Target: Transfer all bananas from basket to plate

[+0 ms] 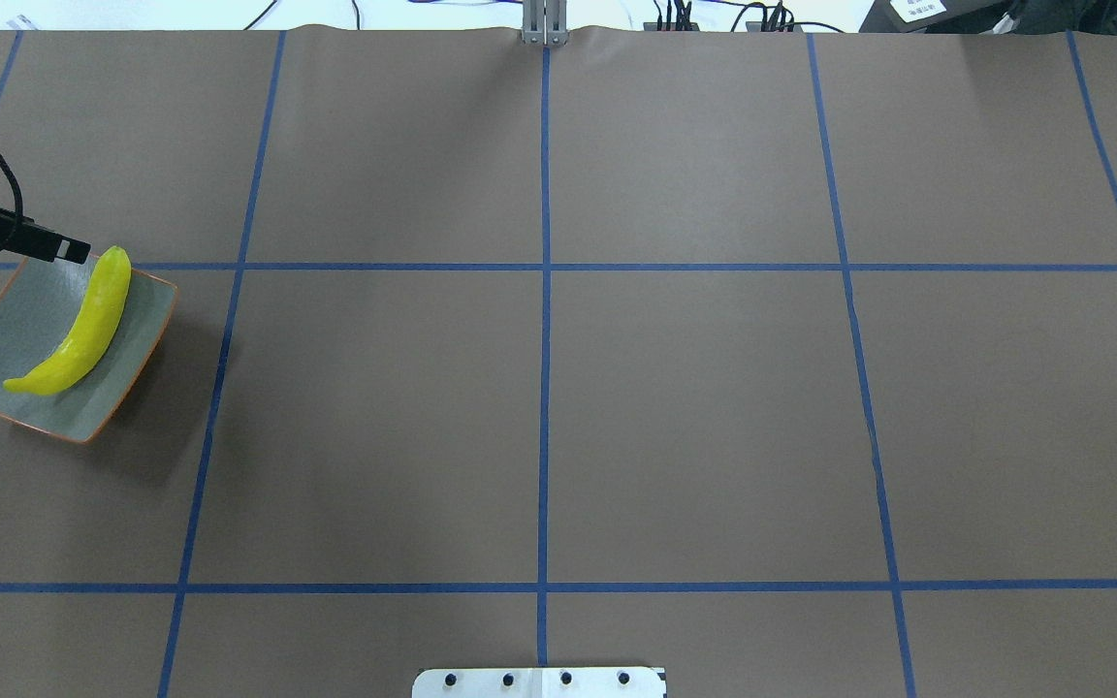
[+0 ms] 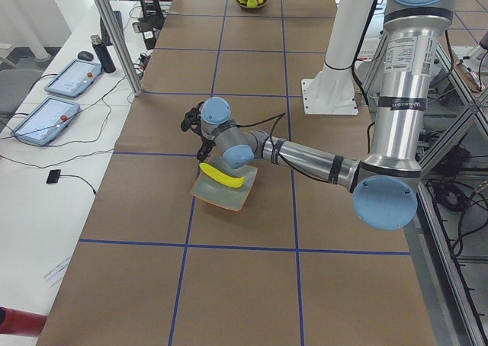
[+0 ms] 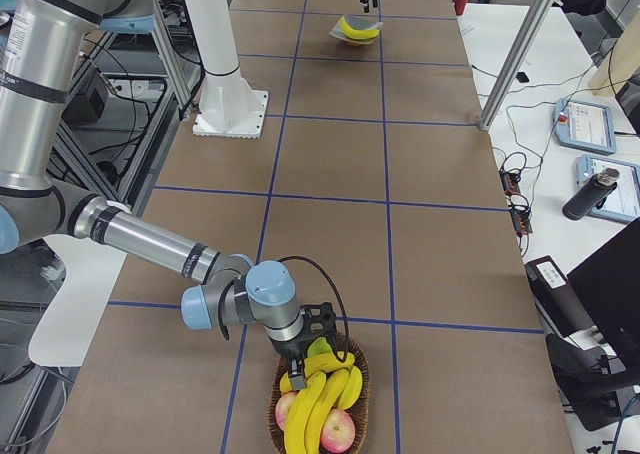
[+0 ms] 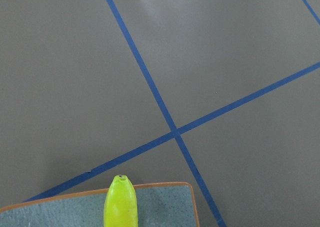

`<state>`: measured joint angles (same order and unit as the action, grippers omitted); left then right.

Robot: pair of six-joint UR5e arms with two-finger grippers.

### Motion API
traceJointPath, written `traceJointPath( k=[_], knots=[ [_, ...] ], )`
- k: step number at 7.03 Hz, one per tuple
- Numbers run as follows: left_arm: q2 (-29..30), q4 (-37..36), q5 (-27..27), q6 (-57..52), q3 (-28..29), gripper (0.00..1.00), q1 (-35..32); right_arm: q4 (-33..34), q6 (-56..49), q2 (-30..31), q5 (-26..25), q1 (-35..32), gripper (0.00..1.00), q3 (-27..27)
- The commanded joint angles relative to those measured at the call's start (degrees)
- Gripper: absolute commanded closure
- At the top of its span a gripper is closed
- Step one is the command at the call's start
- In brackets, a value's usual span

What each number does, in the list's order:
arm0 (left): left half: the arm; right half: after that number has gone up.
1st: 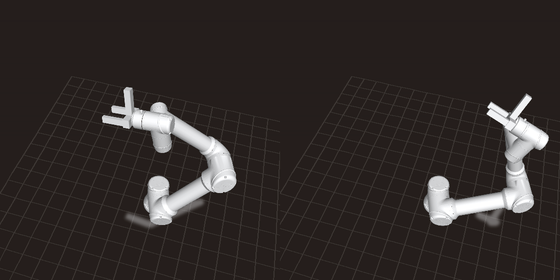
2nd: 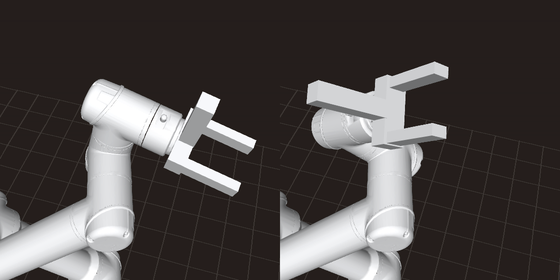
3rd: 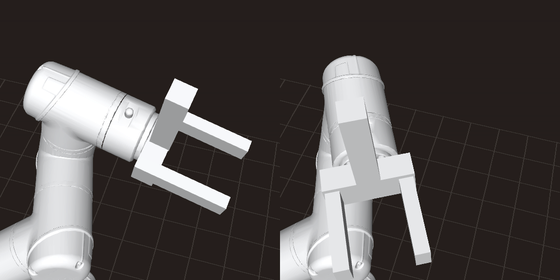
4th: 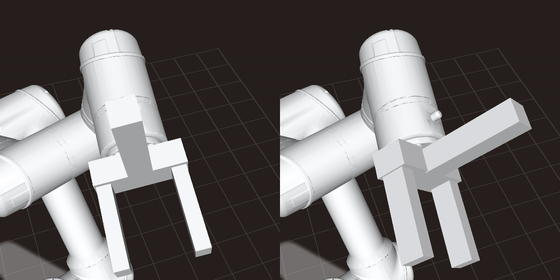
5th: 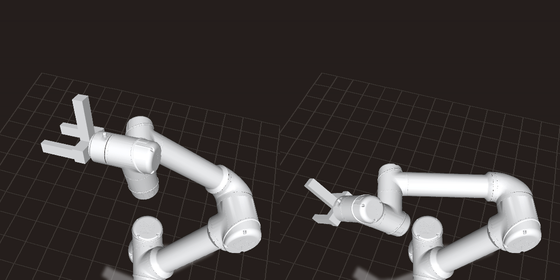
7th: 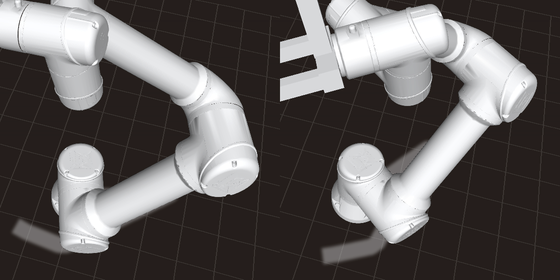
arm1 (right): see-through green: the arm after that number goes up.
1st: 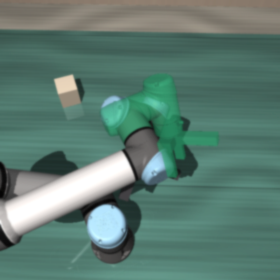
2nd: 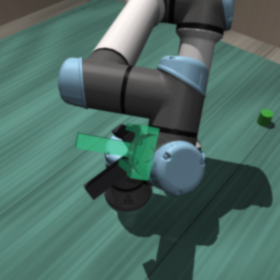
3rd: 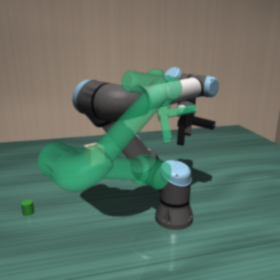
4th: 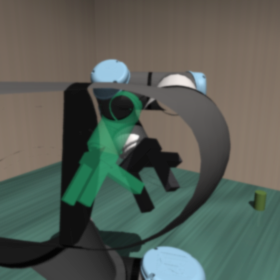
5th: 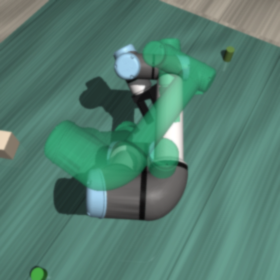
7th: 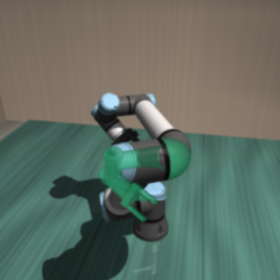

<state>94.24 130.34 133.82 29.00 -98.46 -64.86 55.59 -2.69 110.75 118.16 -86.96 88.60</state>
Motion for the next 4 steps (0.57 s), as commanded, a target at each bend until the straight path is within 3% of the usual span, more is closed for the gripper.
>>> traceJointPath(
  k=[1,4],
  knots=[
    [0.1,0.0,-0.4,0.0,-0.1,0.0,0.0,-0.1,0.3,0.3,-1.9,3.2,0.1,0.0],
    [0.2,0.0,-1.3,0.0,0.0,0.0,0.1,-2.1,-1.9,1.3,-3.9,4.0,0.23,-2.0]
  ],
)
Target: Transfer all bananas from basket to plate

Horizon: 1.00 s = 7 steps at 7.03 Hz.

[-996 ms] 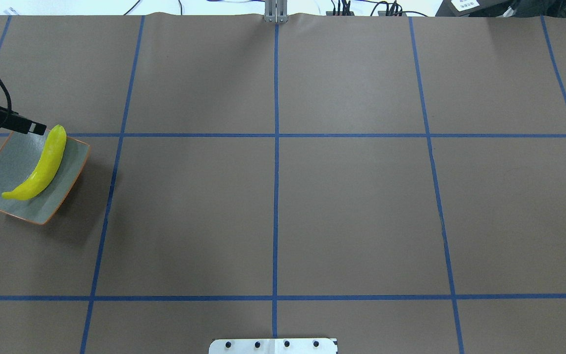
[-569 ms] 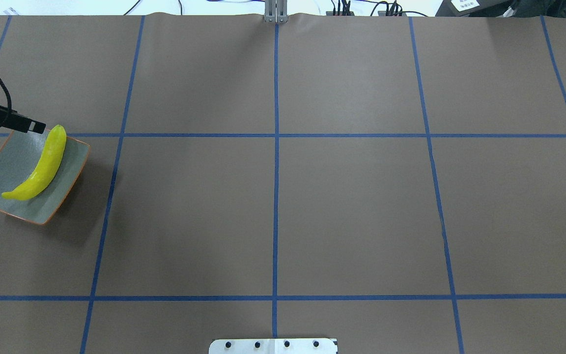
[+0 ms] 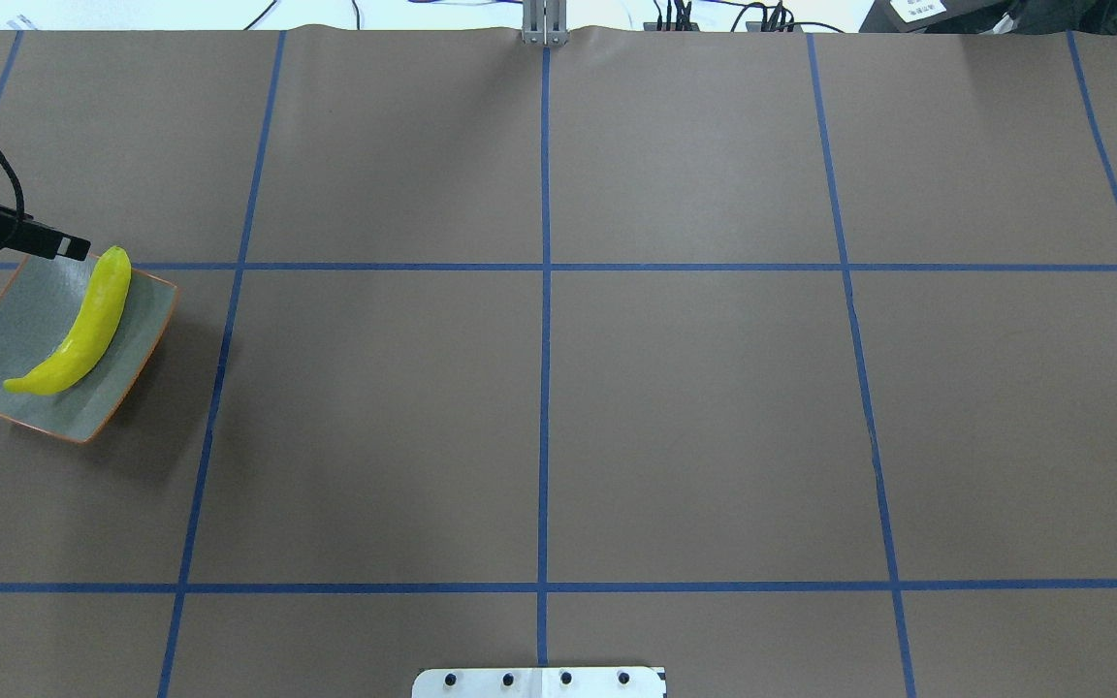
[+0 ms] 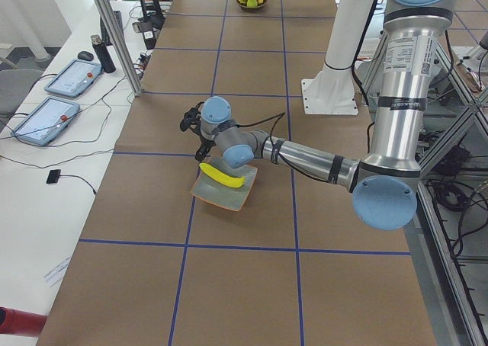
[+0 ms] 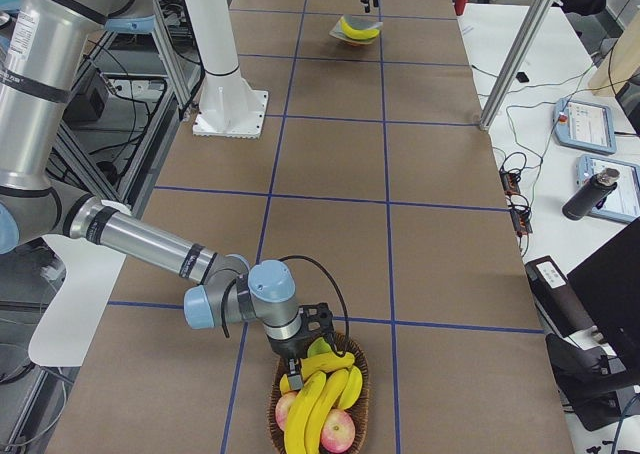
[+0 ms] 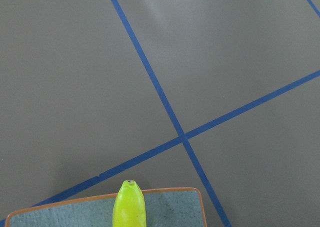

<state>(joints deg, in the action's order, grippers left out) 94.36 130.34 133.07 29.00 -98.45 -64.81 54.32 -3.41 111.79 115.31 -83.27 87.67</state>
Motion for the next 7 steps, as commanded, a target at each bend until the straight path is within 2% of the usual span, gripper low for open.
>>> traceJointPath(
  k=[1,2,6,7],
  knots=[
    [-0.1,0.0,-0.5,0.0,0.0,0.0,0.0,-0.8,-1.2,0.2,-1.0,0.4,0.33,-1.2],
    [-0.1,0.0,-0.5,0.0,-0.1,0.0,0.0,-0.8,-1.4,-0.3,-1.0,1.3,0.37,-1.2],
    [-0.8,1.1,-0.5,0.0,0.0,0.0,0.0,-0.8,-4.3,-1.4,-3.0,3.2,0.37,-1.4],
    [-0.8,1.1,-0.5,0.0,-0.1,0.0,-0.1,-0.9,-4.7,-1.3,-3.0,3.1,0.4,-1.4]
  ],
)
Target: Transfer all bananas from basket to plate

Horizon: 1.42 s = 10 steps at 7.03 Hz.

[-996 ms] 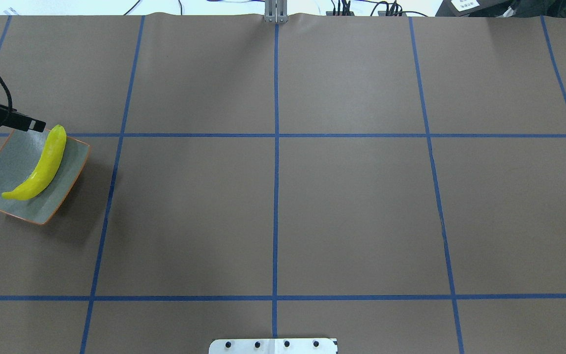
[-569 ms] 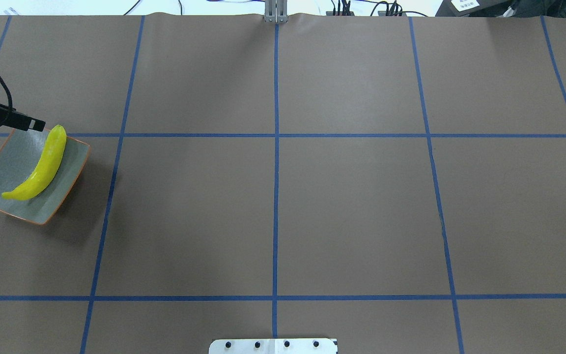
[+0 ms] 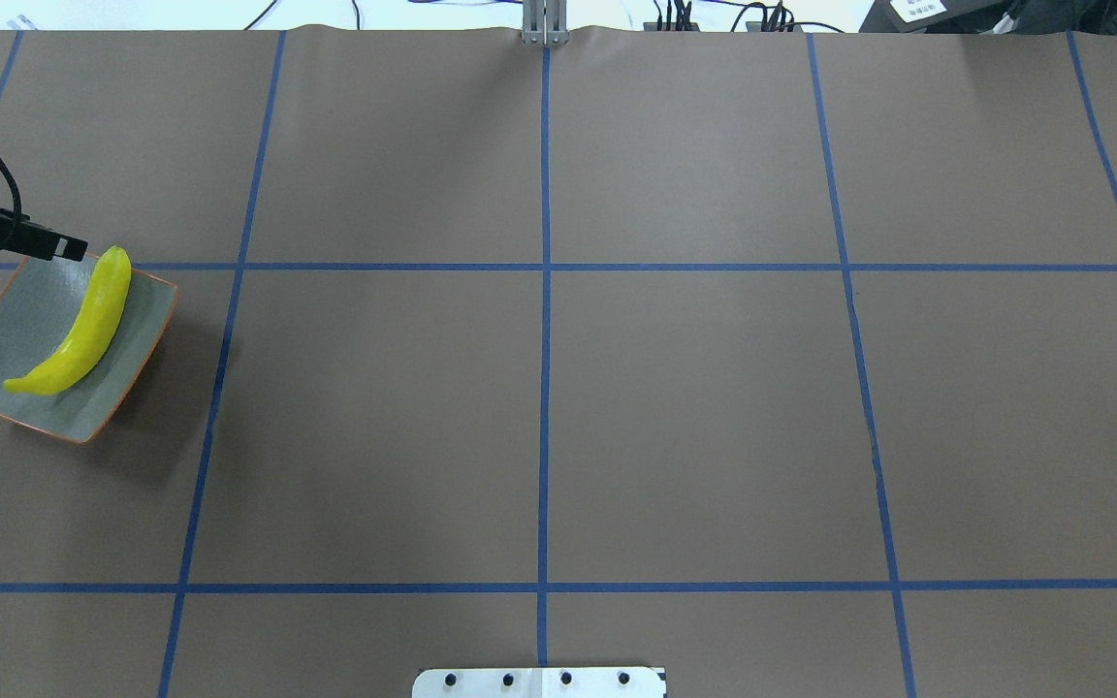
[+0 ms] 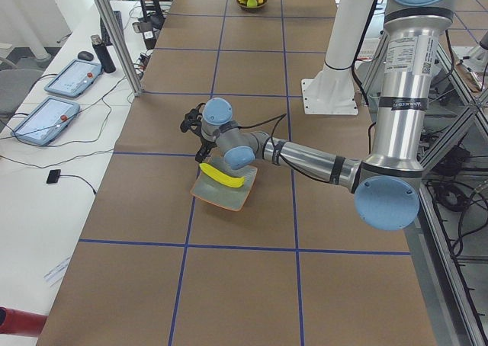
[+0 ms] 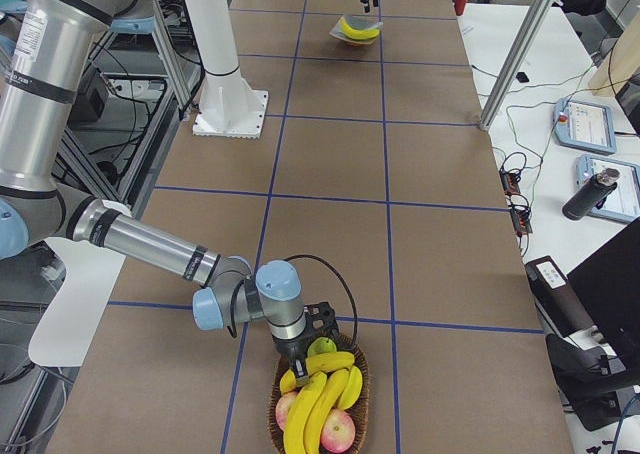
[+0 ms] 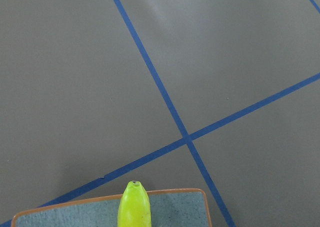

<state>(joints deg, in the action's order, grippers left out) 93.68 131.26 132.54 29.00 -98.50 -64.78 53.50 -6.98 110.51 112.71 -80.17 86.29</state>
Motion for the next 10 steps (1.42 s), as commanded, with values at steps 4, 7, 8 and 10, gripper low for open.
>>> traceJointPath(
  k=[4,7,8,10],
  knots=[
    [-0.1,0.4,0.0,0.0,0.0,0.0,-0.1,-0.1,-0.9,-0.1,0.2,0.0,1.0,0.7],
    [-0.2,0.4,0.0,0.1,0.1,0.0,0.0,0.4,-1.1,0.1,1.5,-0.3,1.0,3.9],
    [-0.2,0.3,0.0,0.1,0.1,0.0,0.0,0.5,-1.8,0.5,1.6,-0.8,1.0,5.0],
    [-0.2,0.4,0.1,0.2,0.3,0.0,0.0,0.6,-2.2,0.2,2.9,-3.1,1.0,6.4]
  ],
)
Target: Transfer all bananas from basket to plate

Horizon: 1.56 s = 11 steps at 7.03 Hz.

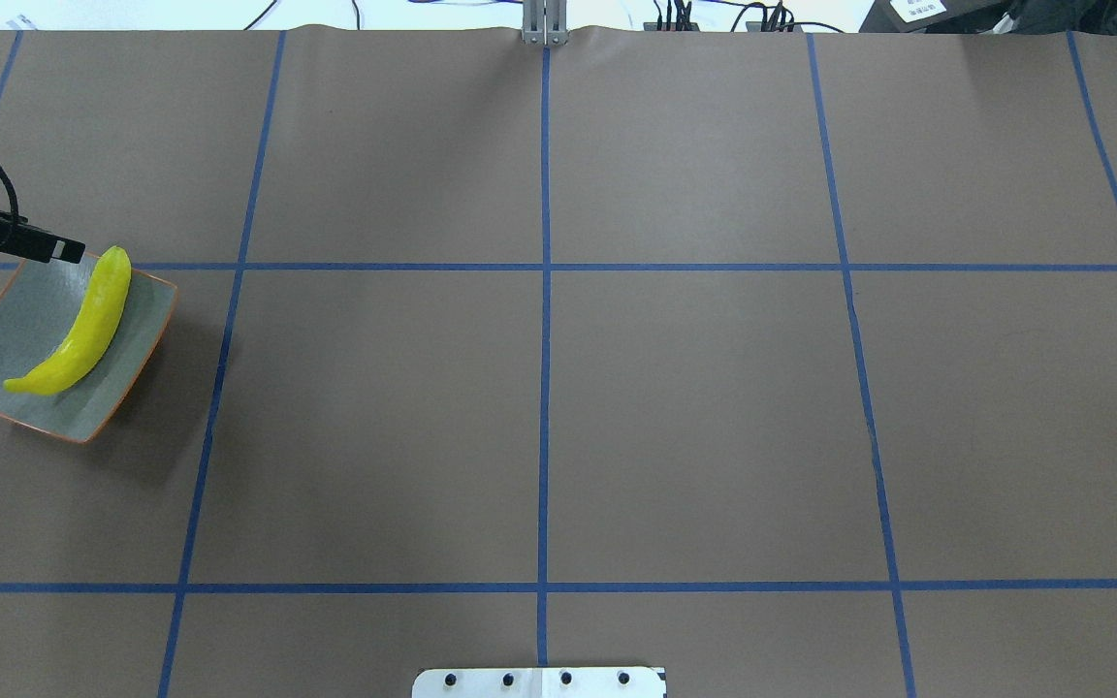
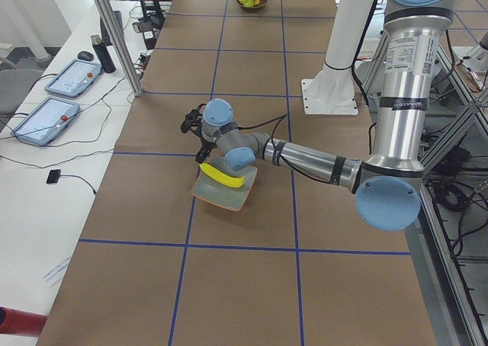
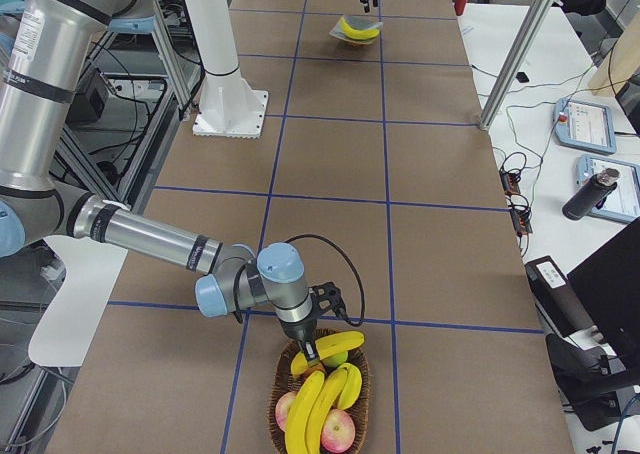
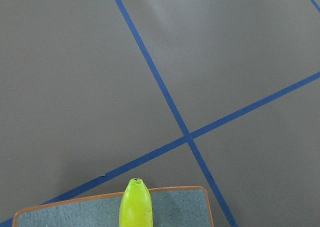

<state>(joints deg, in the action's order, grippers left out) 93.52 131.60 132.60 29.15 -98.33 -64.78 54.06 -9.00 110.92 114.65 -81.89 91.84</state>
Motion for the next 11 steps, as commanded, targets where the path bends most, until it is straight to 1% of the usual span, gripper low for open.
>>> traceJointPath(
  k=[1,2,3,4,5,6,7,9,10,11],
  knots=[
    [0.0,0.1,0.1,0.0,0.3,0.0,0.1,0.2,-0.2,-0.6,2.6,-2.9,1.0,1.3],
    [0.1,0.1,0.2,0.0,0.4,0.0,0.2,0.2,-0.1,-1.7,3.0,-3.3,1.0,1.6],
    [0.0,0.1,0.3,0.0,0.6,0.0,0.3,1.9,-0.1,-3.8,5.3,-4.0,1.0,2.2],
    [0.1,0.1,0.6,0.0,0.7,0.0,0.3,6.9,-0.1,-5.3,6.1,-4.0,1.0,6.3],
    [0.1,0.1,0.6,0.1,0.8,0.0,0.3,13.6,0.2,-6.8,6.2,-4.0,1.0,11.4],
    [0.1,0.1,0.6,0.1,1.1,0.0,0.3,16.2,0.4,-8.8,7.9,-3.9,1.0,13.5],
    [0.2,0.1,0.7,0.1,1.1,0.0,0.3,16.2,0.6,-11.6,9.9,-3.7,1.0,13.5],
    [0.7,0.1,0.6,0.7,1.1,0.0,0.4,15.9,0.8,-18.8,16.3,0.1,1.0,13.5],
    [1.3,0.2,0.6,0.9,0.8,0.0,0.4,15.8,1.3,-24.9,19.2,4.0,1.0,13.3],
    [3.1,0.2,0.6,0.9,0.6,0.0,0.4,15.7,5.1,-29.0,19.1,8.9,1.0,13.5]
  ],
)
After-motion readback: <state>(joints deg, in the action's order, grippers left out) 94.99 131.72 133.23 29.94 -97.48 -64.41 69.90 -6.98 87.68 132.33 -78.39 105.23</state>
